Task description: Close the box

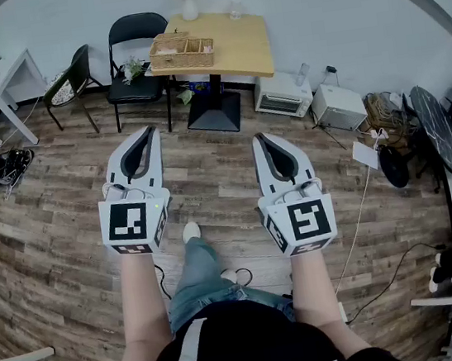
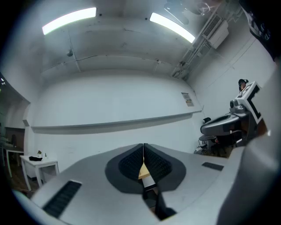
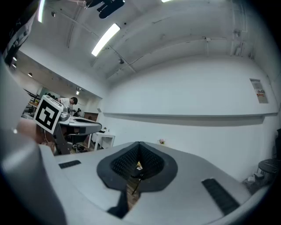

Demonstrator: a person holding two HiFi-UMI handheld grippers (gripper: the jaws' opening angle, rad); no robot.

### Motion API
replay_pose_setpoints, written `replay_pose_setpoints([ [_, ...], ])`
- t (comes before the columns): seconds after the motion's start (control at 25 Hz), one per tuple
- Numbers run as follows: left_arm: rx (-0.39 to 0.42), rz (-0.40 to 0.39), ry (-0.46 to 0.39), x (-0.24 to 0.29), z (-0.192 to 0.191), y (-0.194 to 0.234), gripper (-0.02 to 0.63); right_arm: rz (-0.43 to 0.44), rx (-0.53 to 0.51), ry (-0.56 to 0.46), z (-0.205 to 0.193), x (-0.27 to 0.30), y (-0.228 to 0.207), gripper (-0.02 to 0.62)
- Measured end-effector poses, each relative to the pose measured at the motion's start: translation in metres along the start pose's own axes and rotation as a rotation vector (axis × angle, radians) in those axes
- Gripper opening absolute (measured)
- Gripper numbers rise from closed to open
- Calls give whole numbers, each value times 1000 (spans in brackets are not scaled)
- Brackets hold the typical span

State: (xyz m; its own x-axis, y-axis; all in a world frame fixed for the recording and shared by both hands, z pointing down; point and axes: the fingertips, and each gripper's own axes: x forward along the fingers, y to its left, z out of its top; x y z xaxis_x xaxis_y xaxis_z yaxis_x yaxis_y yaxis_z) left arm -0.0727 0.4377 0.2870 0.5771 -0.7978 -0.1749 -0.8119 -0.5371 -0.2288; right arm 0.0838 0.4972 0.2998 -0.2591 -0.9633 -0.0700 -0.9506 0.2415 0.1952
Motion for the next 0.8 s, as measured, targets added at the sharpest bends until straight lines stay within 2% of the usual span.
replay_pose_setpoints([
  [0.2, 16, -18, 0, 5, 1, -8, 14, -7, 10, -14, 3, 1, -6, 14],
  [0.4, 22, -9, 3, 16, 2, 11, 12, 8, 17, -19, 5, 27, -4, 14],
  [0.6, 11, -1, 14, 39, -8, 37, 12, 39, 110, 4, -2, 65, -7, 26],
  [0.64, 6, 0, 17, 45, -11, 42, 13, 58, 121, 18, -6, 74, -7, 96],
  [0.68, 1, -1, 19, 51, -15, 47, 14, 77, 128, 31, -9, 83, -7, 194],
  [0.72, -4, -2, 21, 58, -19, 52, 14, 90, 133, 42, -12, 93, -8, 229],
  [0.8, -11, -1, 27, 73, -27, 64, 13, 102, 137, 60, -17, 113, -10, 244],
])
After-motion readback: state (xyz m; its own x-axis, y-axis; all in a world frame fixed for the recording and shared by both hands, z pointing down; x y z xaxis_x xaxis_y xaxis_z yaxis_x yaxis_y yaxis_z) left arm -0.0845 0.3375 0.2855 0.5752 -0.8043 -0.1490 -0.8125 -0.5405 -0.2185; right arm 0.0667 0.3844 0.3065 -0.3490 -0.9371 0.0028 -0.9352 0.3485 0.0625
